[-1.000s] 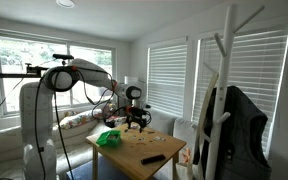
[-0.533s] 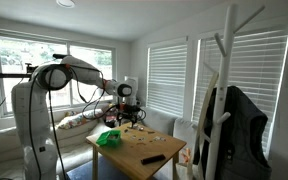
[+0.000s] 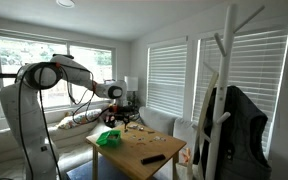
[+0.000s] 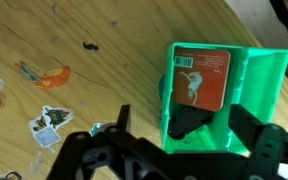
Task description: Pour the content in the green storage box onto the table and place the green box forward on the table
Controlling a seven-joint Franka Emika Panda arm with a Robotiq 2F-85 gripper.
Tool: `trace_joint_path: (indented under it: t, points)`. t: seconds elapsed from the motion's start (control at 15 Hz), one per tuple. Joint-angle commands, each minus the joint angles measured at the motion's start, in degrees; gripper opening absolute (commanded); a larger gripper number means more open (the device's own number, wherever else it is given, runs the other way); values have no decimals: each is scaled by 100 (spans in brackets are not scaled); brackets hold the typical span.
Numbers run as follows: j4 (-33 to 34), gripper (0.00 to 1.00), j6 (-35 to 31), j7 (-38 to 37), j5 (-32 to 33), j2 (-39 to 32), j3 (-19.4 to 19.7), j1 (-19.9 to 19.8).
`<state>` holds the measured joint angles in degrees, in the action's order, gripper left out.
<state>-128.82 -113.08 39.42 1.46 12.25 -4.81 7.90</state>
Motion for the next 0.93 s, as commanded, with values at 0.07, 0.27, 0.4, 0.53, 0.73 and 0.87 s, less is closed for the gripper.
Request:
trace_joint_path:
  t: [0.07, 0.27, 0.4, 0.53, 0.73, 0.87]
  points:
    - [48, 100, -220, -340, 203, -208, -62, 31]
    - [105, 100, -503, -615, 202, -507, -110, 38]
    - [133, 100, -627, -656, 165, -703, -124, 34]
    - [140, 81, -781, -671, 145, -858, -134, 19]
    - [188, 59, -865, -644, 77, -999, -125, -11]
    - [213, 44, -875, -632, 61, -1032, -126, -23]
